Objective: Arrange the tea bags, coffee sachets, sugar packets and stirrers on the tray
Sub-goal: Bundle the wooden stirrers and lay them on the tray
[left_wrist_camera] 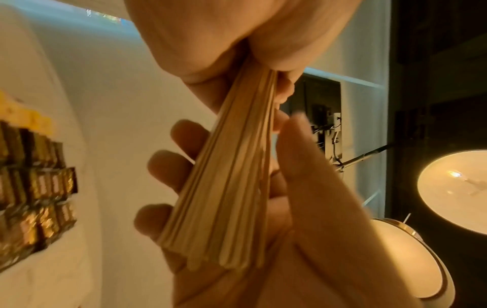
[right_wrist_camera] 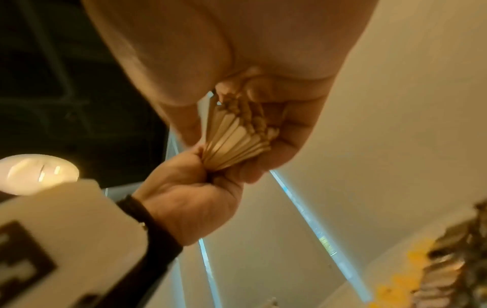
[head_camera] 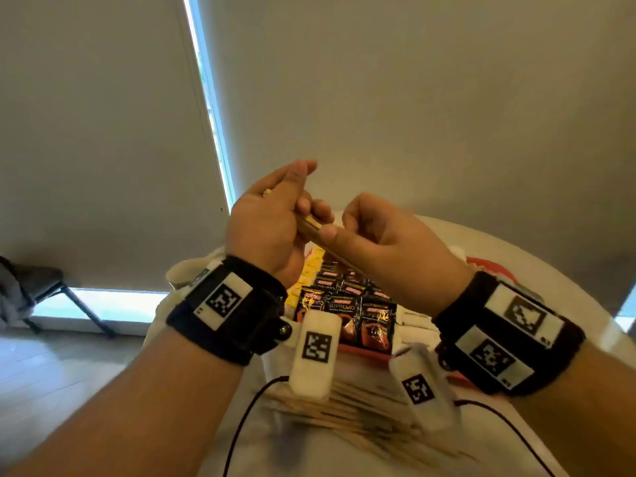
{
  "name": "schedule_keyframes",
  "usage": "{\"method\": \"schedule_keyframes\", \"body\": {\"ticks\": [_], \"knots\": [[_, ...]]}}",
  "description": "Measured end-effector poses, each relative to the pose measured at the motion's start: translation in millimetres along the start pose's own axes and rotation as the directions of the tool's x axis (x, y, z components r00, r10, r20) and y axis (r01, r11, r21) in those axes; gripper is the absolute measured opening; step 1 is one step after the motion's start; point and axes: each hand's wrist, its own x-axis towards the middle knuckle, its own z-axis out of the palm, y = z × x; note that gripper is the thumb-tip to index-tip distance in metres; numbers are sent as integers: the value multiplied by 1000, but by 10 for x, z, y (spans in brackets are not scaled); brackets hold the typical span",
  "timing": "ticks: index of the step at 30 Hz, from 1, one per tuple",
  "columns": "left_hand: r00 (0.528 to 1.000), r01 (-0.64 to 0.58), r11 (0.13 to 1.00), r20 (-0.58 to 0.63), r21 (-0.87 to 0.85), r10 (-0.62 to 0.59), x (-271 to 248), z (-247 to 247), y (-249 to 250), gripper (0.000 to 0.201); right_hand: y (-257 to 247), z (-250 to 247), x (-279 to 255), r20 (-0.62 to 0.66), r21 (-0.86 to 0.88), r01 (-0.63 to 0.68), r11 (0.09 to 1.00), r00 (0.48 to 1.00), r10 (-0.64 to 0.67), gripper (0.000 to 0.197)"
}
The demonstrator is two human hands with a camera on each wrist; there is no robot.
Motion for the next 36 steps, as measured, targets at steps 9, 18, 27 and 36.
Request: {"method": "schedule_keyframes", "body": {"ticks": [9, 18, 27, 36], "knots": [[889, 435, 899, 135, 47, -437, -75, 539, -484, 28, 106, -496, -226, 77, -297, -77, 952, 992, 104, 17], [829, 542, 814, 26, 208, -558, -184, 915, -927, 62, 556, -810, -390, -142, -177, -444, 878, 895, 424, 21], [689, 438, 550, 128, 711, -714, -467, 1155, -1214, 7, 1295, -1097, -661, -335, -351, -755, 553, 653, 679, 21], [617, 158, 387, 215, 909, -757, -475, 1437, -1466, 23, 1469, -1079, -637, -403, -315, -806, 502, 592, 698, 29]]}}
